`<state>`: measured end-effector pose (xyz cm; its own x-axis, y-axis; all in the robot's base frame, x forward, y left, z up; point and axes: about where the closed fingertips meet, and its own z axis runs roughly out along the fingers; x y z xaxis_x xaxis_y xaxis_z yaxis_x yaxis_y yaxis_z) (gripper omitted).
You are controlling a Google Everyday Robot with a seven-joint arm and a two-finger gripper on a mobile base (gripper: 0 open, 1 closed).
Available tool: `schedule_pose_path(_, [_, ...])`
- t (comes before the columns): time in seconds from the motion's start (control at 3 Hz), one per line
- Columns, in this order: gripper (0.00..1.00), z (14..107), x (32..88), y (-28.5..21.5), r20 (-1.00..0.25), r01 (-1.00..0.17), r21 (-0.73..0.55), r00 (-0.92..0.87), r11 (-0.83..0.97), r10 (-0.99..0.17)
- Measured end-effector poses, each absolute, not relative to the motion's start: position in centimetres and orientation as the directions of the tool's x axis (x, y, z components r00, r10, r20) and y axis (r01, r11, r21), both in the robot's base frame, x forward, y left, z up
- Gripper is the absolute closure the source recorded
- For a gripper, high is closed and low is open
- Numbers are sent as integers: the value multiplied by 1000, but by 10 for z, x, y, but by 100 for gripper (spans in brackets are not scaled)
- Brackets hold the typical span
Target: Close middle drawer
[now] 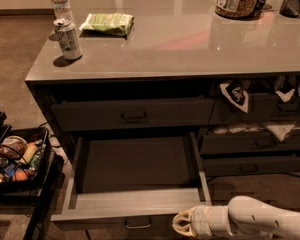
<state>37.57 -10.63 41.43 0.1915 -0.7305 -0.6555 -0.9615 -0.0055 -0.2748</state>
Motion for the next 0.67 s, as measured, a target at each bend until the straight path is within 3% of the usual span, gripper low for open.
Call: schedule_pose_path(0.67, [100, 349, 365, -103, -709, -958, -206, 7, 198, -705])
